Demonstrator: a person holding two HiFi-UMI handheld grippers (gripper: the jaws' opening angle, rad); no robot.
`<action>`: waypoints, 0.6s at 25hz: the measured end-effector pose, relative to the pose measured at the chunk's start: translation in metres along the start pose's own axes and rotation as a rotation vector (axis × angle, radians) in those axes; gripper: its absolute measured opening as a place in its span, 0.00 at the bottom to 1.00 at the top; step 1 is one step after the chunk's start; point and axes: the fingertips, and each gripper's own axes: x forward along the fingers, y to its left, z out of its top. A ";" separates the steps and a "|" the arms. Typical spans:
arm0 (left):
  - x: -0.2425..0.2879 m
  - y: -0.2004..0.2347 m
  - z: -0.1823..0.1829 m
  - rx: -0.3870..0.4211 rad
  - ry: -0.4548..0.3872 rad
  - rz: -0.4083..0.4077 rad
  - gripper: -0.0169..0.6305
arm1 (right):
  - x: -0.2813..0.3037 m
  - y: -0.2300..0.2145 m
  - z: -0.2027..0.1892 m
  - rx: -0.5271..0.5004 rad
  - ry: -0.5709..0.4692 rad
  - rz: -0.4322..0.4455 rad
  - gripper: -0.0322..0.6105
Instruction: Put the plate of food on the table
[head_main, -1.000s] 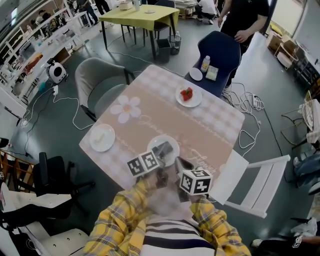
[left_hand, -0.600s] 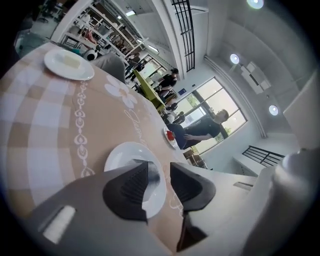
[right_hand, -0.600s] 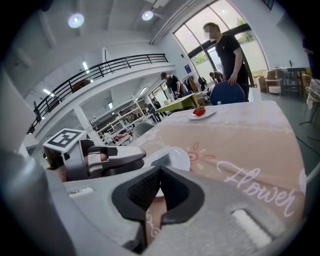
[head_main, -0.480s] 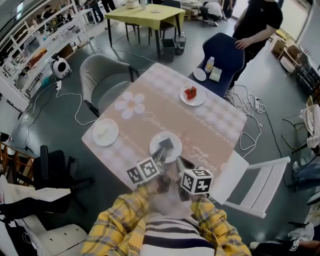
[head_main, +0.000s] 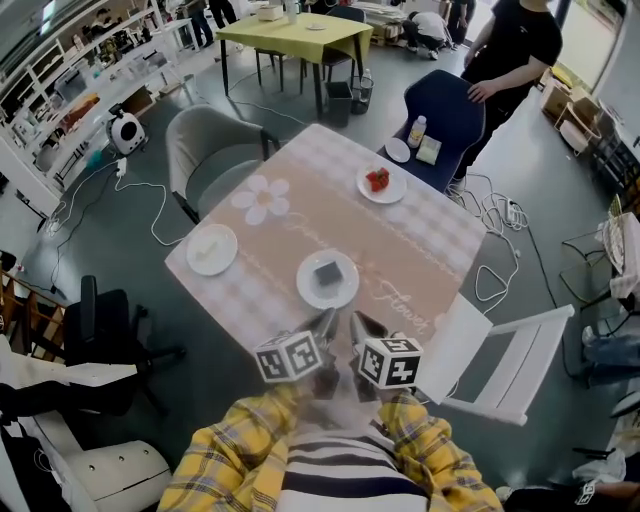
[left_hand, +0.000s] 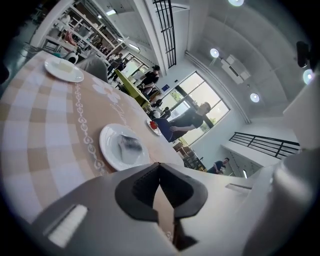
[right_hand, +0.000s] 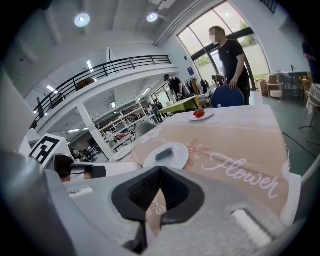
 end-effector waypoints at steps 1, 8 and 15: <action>-0.003 -0.002 -0.008 -0.010 0.022 -0.007 0.02 | -0.003 0.002 -0.003 -0.007 -0.002 0.004 0.04; -0.031 -0.016 -0.038 -0.032 0.042 -0.025 0.02 | -0.027 0.006 -0.017 -0.018 -0.015 0.007 0.04; -0.055 -0.027 -0.033 0.082 0.001 -0.016 0.02 | -0.048 0.015 -0.022 -0.033 -0.045 -0.012 0.04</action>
